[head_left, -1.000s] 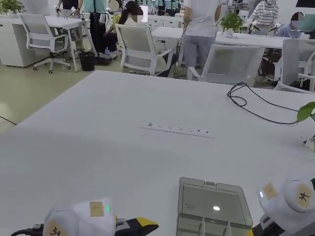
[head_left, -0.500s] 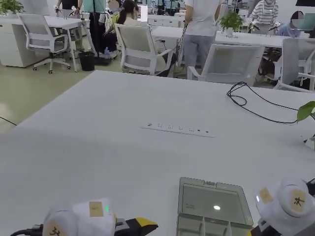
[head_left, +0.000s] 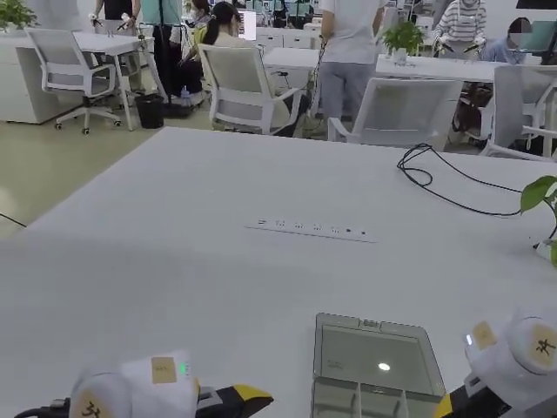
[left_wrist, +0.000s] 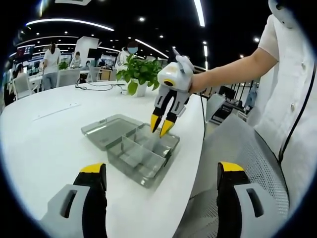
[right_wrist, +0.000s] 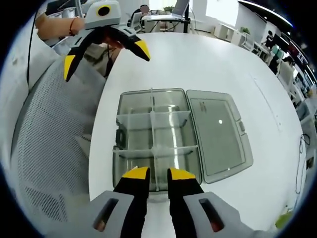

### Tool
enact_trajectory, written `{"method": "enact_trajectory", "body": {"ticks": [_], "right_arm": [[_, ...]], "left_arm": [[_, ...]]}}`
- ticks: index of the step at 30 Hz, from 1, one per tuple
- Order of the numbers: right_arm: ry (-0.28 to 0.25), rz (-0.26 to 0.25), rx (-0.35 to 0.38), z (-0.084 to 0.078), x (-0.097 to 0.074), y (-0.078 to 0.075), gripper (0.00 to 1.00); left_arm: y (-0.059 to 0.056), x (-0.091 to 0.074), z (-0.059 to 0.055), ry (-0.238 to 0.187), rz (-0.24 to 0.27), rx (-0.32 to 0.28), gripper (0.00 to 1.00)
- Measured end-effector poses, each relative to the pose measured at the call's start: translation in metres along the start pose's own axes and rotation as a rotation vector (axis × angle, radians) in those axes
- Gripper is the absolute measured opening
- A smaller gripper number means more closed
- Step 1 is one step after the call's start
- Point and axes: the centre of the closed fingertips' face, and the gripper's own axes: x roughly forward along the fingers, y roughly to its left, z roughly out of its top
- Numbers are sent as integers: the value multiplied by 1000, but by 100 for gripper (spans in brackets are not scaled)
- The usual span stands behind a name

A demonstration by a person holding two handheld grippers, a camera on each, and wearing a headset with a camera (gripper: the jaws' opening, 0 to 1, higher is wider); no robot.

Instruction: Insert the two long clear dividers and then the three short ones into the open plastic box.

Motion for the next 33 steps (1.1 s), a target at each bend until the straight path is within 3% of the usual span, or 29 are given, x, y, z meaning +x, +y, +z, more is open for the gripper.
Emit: {"method": "enact_trajectory", "body": {"ticks": [15,33], "right_arm": [[-99,-82,88,-1,-35,1,30],[-220,-137,197,-18,-66,22,50]], "left_arm": [[3,-6,1,12,7,4,96],[7,-11,4,14,15,6,100]]}}
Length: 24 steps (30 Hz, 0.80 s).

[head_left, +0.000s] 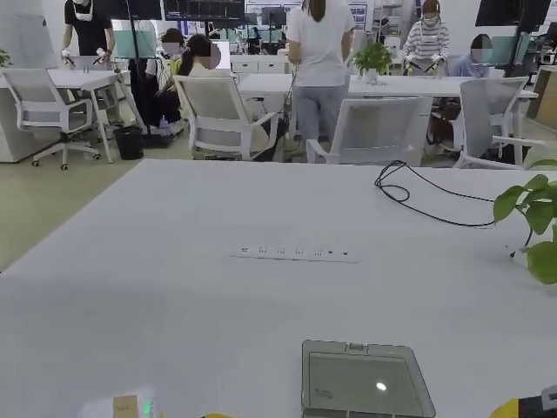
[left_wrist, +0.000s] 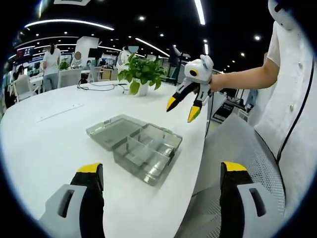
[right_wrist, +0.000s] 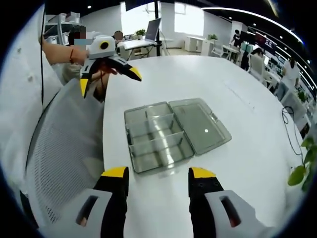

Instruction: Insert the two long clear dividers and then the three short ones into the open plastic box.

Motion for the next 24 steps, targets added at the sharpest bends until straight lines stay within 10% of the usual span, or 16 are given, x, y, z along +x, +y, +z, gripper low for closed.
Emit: {"method": "enact_trajectory", "body": {"ticks": [24], "right_arm": [[-158,-68,168,-43,-12,15,88]], "left_arm": [[7,4,-18,47,23,12,100]]}}
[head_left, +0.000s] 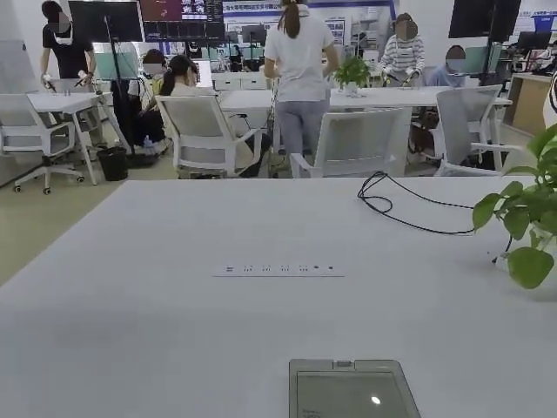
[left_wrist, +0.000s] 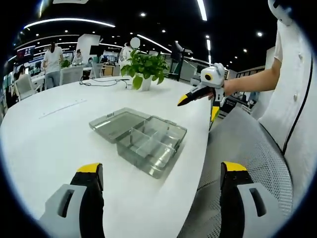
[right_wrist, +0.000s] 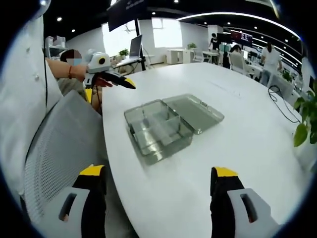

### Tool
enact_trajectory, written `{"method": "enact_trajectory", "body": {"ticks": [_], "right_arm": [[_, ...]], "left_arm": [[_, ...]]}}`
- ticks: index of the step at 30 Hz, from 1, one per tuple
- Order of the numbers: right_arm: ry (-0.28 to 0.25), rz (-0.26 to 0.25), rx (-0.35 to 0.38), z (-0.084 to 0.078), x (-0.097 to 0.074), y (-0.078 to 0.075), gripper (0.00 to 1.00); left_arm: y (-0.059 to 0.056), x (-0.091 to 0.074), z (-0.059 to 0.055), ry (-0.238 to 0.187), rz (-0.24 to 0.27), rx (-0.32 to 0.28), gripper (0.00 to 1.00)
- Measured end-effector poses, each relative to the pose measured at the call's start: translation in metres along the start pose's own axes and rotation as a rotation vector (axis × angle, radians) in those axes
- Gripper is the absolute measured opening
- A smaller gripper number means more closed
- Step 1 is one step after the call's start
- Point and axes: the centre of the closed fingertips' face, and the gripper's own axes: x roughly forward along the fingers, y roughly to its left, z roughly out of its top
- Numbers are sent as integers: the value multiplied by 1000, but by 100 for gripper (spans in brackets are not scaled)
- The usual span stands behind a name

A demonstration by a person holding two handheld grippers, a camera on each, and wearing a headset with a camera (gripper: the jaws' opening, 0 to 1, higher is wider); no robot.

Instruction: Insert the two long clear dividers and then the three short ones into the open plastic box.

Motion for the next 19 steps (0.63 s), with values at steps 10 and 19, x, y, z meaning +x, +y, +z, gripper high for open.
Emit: {"method": "enact_trajectory", "body": {"ticks": [10,19], "right_arm": [[-1,-15,25,-7,-1,0,90],[8,-16,30,-9,0,1,89]], "left_arm": [[5,0,-5,22,12,22,100],[4,2,-11,51,1,48,100]]}}
